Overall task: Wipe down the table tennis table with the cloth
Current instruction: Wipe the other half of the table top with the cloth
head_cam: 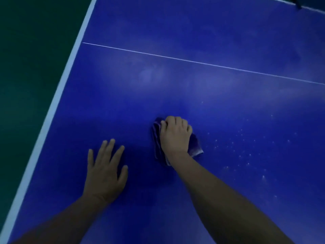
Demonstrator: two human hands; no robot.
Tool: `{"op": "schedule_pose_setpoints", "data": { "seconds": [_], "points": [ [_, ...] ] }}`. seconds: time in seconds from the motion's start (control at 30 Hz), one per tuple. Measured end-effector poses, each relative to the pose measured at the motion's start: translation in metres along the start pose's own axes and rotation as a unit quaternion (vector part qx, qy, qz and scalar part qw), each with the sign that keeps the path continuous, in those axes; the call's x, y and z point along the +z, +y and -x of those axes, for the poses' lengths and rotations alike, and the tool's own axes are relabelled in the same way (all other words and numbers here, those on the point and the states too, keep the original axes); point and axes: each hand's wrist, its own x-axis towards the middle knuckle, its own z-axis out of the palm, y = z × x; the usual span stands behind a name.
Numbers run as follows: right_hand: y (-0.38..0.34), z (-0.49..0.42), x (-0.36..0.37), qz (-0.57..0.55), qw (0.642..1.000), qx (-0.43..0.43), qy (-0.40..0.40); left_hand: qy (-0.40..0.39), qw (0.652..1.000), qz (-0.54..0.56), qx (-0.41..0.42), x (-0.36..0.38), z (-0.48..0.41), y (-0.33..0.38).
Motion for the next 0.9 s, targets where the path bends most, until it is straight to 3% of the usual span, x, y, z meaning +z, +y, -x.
{"op": "schedule_pose_setpoints", "data": {
  "seconds": [0.1, 0.17, 0.23, 0.3, 0.43, 0.53, 0.6, 0.7, 0.8, 0.83, 0.9],
  "points": [
    [0.012, 0.094, 0.001, -0.044, 0.994, -0.103, 0.015, -0.029, 0.999, -0.035, -0.012, 0.009, 0.052, -0.004],
    [0.028, 0.146, -0.002, -0.053, 0.979, -0.196, -0.015, -0.037, 0.997, -0.067, 0.002, 0.014, 0.071, -0.005],
    [0.045, 0.14, -0.006, -0.035, 0.964, -0.26, -0.041, -0.036, 0.996, -0.08, 0.007, 0.016, 0.074, -0.006],
    [0.041, 0.094, -0.006, -0.002, 0.972, -0.235, -0.021, -0.039, 0.996, -0.086, -0.002, 0.016, 0.072, -0.006],
    [0.001, 0.003, 0.002, 0.006, 0.998, -0.06, 0.026, -0.032, 0.996, -0.085, -0.004, 0.016, 0.072, -0.007],
    [-0.009, 0.022, 0.005, 0.02, 0.998, -0.034, 0.042, -0.039, 0.996, -0.074, -0.003, 0.017, 0.073, -0.008],
    [-0.008, 0.097, 0.004, 0.006, 0.995, -0.086, 0.047, -0.047, 0.996, -0.071, -0.001, 0.017, 0.074, -0.01],
    [0.012, 0.23, 0.001, -0.054, 0.968, -0.241, -0.052, -0.062, 0.996, -0.064, 0.002, 0.015, 0.074, -0.01],
    [0.038, 0.22, -0.008, -0.02, 0.925, -0.369, -0.092, -0.069, 0.996, -0.053, 0.0, 0.014, 0.071, -0.01],
    [0.037, 0.197, -0.009, 0.014, 0.926, -0.371, -0.07, -0.066, 0.997, -0.049, 0.0, 0.012, 0.068, -0.011],
    [0.023, 0.155, -0.01, 0.034, 0.968, -0.248, -0.02, -0.054, 0.998, -0.026, 0.004, 0.01, 0.066, -0.011]
  ]
}}
